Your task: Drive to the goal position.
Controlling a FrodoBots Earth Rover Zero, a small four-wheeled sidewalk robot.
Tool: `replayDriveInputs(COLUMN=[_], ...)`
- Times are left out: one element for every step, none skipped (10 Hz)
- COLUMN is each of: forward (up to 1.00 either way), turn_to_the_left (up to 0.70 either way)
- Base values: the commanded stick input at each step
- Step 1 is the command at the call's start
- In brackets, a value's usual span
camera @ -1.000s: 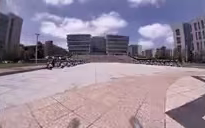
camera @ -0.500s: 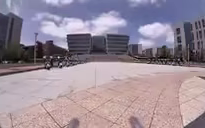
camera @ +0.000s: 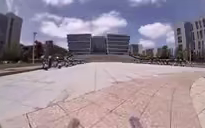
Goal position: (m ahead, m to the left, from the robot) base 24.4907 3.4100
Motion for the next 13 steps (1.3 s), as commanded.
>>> replayDriveInputs(forward=[0.7, 0.7, 0.7, 0.7, 0.7, 0.7, 0.7, 0.7, 0.7, 0.7, 0.7, 0.7, 0.7], turn_to_the_left=[0.0, 0.0, 0.0, 0.0, 0.0, 0.0, 0.0, 0.0, 0.0, 0.0, 0.0, 0.0, 0.0])
